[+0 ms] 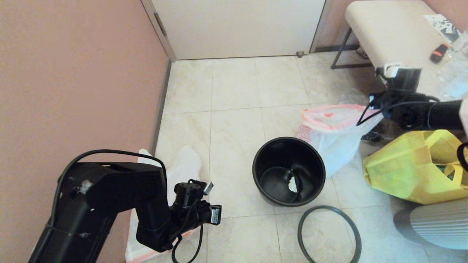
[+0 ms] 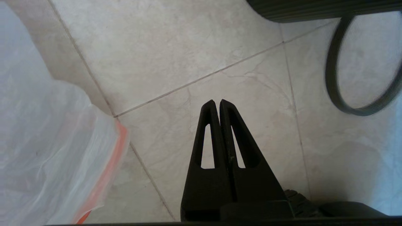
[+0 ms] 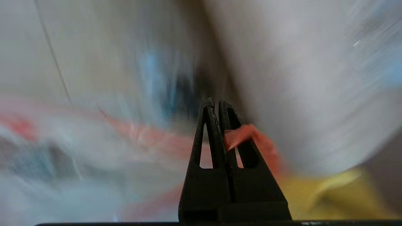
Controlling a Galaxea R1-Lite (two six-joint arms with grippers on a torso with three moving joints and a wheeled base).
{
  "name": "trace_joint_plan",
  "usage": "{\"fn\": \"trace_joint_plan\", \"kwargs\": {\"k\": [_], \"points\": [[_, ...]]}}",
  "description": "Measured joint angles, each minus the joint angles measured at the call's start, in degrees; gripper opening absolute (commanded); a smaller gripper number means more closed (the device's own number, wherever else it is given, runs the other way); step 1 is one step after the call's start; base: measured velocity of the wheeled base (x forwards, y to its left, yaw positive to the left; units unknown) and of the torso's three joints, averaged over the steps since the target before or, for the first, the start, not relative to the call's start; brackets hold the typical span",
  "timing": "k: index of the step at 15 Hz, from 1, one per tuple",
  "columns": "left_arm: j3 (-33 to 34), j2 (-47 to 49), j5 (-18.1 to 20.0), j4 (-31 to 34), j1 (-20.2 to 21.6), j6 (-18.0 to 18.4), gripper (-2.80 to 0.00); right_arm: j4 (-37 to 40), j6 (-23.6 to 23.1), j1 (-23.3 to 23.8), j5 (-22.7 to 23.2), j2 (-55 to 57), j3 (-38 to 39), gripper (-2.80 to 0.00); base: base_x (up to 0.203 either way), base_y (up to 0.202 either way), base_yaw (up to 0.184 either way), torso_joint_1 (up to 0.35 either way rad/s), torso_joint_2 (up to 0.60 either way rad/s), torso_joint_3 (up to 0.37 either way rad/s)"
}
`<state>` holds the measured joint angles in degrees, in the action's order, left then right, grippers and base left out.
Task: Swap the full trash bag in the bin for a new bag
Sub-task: Place the trash bag on the floor
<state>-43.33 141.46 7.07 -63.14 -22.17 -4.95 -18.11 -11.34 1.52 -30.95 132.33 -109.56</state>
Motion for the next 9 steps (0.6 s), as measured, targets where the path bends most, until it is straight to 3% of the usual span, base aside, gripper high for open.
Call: {"fn": "trace_joint_plan", "kwargs": {"k": [5,7,9], "points": [[-0.47,0.52,-0.43,-0.09,-0.31,0.11,-2.80,12.79,3.03,-0.88,0.44,-1.30,6.58,0.00,0.000,0.000,0.000,0.000,0.00,0.000],[-0.52,0.70,-0.44,-0.09,-0.31,0.72,-2.80,24.10,7.75,-2.35,0.55,-6.38,7.17,0.00,0.000,0.000,0.000,0.000,0.00,0.000],[-0.47,0.81,-0.43,-0.11,-0.31,0.87,-2.80,36.30,15.32,-3.88,1.44,-10.65,5.01,0.00,0.000,0.000,0.000,0.000,0.00,0.000]]}}
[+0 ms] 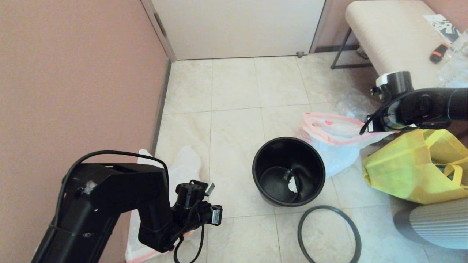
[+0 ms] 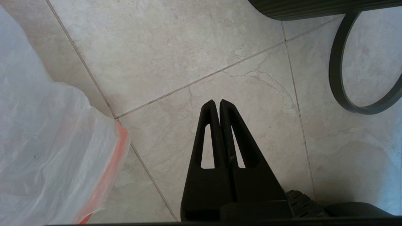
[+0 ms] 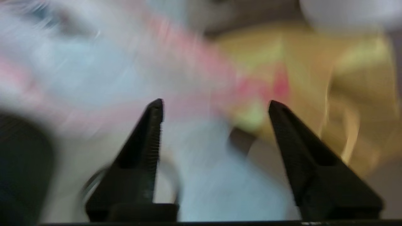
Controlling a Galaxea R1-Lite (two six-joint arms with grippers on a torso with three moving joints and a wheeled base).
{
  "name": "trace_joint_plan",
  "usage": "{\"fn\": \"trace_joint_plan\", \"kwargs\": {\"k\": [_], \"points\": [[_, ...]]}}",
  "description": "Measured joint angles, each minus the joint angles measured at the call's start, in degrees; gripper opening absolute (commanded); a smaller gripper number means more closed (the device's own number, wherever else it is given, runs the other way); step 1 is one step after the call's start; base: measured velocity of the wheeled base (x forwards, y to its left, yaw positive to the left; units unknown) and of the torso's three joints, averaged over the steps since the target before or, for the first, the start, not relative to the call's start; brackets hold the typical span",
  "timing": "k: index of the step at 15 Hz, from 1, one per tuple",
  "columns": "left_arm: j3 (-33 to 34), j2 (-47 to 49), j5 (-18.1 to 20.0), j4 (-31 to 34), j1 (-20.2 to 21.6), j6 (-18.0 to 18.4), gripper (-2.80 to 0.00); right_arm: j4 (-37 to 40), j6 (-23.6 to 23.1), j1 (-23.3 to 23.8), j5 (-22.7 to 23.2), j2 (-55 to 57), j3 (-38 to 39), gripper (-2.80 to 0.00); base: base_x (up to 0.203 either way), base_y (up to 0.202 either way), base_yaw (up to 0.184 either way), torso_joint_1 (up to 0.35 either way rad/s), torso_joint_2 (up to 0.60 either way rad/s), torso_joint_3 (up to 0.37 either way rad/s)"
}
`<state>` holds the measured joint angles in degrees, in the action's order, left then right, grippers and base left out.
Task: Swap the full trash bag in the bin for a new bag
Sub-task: Place the trash bag on the floor, then pick up a new trash bag
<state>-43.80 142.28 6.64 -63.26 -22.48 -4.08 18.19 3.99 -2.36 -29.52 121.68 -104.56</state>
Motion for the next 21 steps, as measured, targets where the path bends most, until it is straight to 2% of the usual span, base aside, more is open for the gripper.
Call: {"fn": "trace_joint_plan", "kwargs": {"k": [3,6,7,9,12,14,18,21], "points": [[-0.05,0.01,0.00,-0.02,0.07,0.01,-2.80,18.18,12.21,-1.44,0.66,-3.09,-5.93,0.00,0.000,0.000,0.000,0.000,0.00,0.000],[-0.05,0.11,0.00,-0.11,0.07,0.01,-2.80,31.61,22.92,-2.95,0.97,-4.22,-7.52,0.00,0.000,0.000,0.000,0.000,0.00,0.000],[-0.05,0.15,0.00,-0.13,0.10,0.07,-2.80,35.80,26.69,-3.34,1.87,-4.63,-7.51,-2.80,0.000,0.000,0.000,0.000,0.00,0.000],[-0.05,0.20,0.00,-0.16,0.10,0.48,-2.80,40.99,30.46,-4.32,4.98,-6.39,-5.99,-2.80,0.000,0.000,0.000,0.000,0.00,0.000],[-0.05,0.23,0.01,-0.20,0.24,0.60,-2.80,41.30,31.19,-7.92,5.88,-11.48,-2.62,-2.80,0.000,0.000,0.000,0.000,0.00,0.000],[0.12,0.21,0.00,-0.34,0.27,0.48,-2.80,41.29,31.71,-11.57,5.83,-17.87,2.33,-2.80,0.000,0.000,0.000,0.000,0.00,0.000],[0.63,0.44,-1.44,-2.84,2.12,0.37,-2.80,41.24,32.56,-21.01,3.03,-35.23,16.07,-2.80,0.000,0.000,0.000,0.000,0.00,0.000],[2.20,0.54,-1.67,-2.89,2.72,1.26,-2.80,41.22,32.80,-23.71,-2.12,-49.88,30.90,-2.80,0.000,0.000,0.000,0.000,0.00,0.000]]}}
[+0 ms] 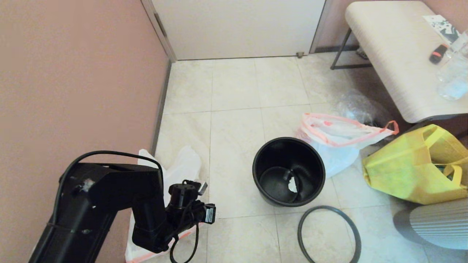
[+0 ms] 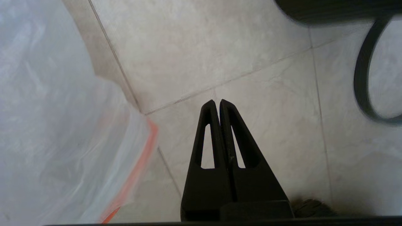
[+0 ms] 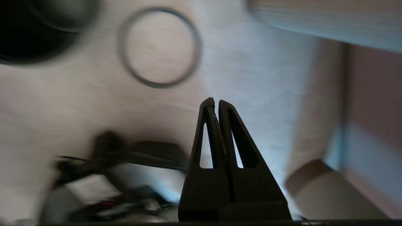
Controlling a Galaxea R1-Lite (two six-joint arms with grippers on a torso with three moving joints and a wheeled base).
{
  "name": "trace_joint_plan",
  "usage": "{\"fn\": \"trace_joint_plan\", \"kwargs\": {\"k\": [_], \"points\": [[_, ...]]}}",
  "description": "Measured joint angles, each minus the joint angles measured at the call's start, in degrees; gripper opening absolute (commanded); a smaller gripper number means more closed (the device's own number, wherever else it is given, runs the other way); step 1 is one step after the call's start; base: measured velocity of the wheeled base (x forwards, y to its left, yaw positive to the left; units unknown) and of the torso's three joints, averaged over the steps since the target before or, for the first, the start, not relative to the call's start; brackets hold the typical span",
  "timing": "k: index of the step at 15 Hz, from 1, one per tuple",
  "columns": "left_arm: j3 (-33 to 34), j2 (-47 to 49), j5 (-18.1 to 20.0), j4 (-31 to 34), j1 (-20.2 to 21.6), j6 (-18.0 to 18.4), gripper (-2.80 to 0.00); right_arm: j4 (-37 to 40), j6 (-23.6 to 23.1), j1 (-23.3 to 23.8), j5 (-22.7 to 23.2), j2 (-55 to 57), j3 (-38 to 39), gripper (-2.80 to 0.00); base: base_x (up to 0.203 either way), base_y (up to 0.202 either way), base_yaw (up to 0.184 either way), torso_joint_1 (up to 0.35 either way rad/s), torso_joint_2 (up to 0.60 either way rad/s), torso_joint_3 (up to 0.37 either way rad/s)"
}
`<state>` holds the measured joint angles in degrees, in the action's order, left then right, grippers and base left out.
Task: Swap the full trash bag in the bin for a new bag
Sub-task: Pick up a new trash bag
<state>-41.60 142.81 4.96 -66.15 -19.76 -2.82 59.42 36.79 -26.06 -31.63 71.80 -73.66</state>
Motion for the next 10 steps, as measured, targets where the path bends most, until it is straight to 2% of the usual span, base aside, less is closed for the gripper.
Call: {"fn": "trace_joint_plan", "kwargs": {"k": [4,7,10], "points": [[2.69,-0.34,-0.28,-3.21,0.52,1.35,-2.80,-0.18,-0.81,1.35,-2.68,-16.36,14.24,-2.80,0.000,0.000,0.000,0.000,0.00,0.000],[2.22,0.81,-0.43,-4.47,0.56,2.19,-2.80,-0.29,-7.53,5.41,-3.56,-28.74,17.40,-2.80,0.000,0.000,0.000,0.000,0.00,0.000],[1.77,1.30,-0.43,-4.44,0.67,2.39,-2.80,-0.29,-15.11,13.79,-1.52,-40.24,18.75,-2.80,0.000,0.000,0.000,0.000,0.00,0.000]]}}
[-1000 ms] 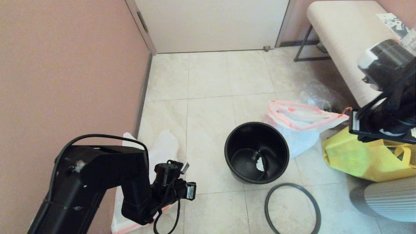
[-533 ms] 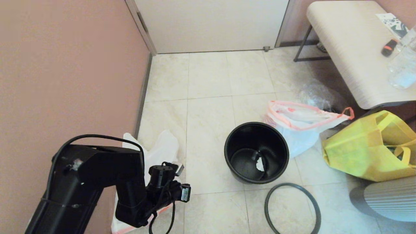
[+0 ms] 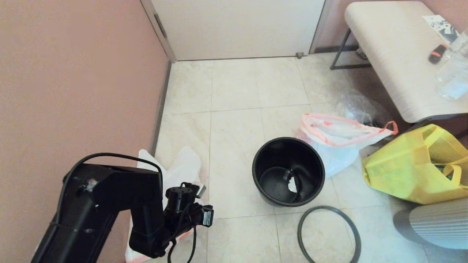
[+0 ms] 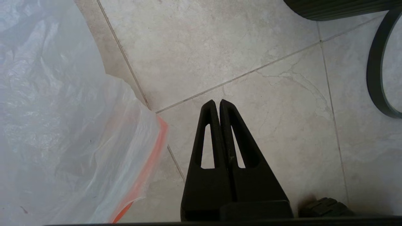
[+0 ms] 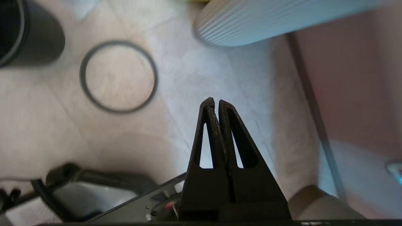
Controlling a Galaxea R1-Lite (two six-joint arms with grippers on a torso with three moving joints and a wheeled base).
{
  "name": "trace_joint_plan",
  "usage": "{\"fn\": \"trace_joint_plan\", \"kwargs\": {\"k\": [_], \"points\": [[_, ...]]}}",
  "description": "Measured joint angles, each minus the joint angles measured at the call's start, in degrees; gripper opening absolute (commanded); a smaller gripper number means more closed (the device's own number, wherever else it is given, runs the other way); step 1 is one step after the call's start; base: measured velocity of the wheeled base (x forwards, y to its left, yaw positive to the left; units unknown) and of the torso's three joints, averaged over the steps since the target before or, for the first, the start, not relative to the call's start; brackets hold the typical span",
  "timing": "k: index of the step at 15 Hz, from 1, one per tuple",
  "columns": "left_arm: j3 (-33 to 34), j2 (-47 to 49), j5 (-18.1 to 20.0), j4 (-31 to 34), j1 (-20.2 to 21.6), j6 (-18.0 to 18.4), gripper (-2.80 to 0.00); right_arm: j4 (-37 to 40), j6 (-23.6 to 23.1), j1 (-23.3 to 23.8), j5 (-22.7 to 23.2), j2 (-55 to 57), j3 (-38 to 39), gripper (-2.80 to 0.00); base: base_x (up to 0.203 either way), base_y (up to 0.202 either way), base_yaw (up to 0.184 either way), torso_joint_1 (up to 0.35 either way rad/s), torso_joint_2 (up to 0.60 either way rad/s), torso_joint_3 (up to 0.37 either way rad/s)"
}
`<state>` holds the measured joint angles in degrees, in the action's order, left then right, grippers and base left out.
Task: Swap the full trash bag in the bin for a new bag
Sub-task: Pick up a new trash bag
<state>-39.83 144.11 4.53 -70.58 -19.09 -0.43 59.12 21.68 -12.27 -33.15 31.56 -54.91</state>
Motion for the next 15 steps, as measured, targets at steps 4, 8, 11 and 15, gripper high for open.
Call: {"fn": "trace_joint_plan", "kwargs": {"k": [4,8,11,15], "points": [[-0.68,0.74,-0.10,0.01,0.11,0.44,-2.80,-0.88,-7.19,14.27,10.12,-9.89,6.36,-2.80,0.000,0.000,0.000,0.000,0.00,0.000],[-0.78,0.99,-0.08,-0.02,0.11,0.69,-2.80,-12.34,-12.90,18.20,23.78,-14.15,18.80,-2.80,0.000,0.000,0.000,0.000,0.00,0.000],[-0.94,1.07,-0.07,0.00,0.11,0.68,-2.80,-24.10,-20.38,17.82,27.10,-14.99,30.89,-2.80,0.000,0.000,0.000,0.000,0.00,0.000],[-1.04,1.26,-0.10,-0.04,0.11,0.72,-2.80,-44.34,-25.07,13.05,29.55,-17.68,45.78,-2.80,0.000,0.000,0.000,0.000,0.00,0.000]]}}
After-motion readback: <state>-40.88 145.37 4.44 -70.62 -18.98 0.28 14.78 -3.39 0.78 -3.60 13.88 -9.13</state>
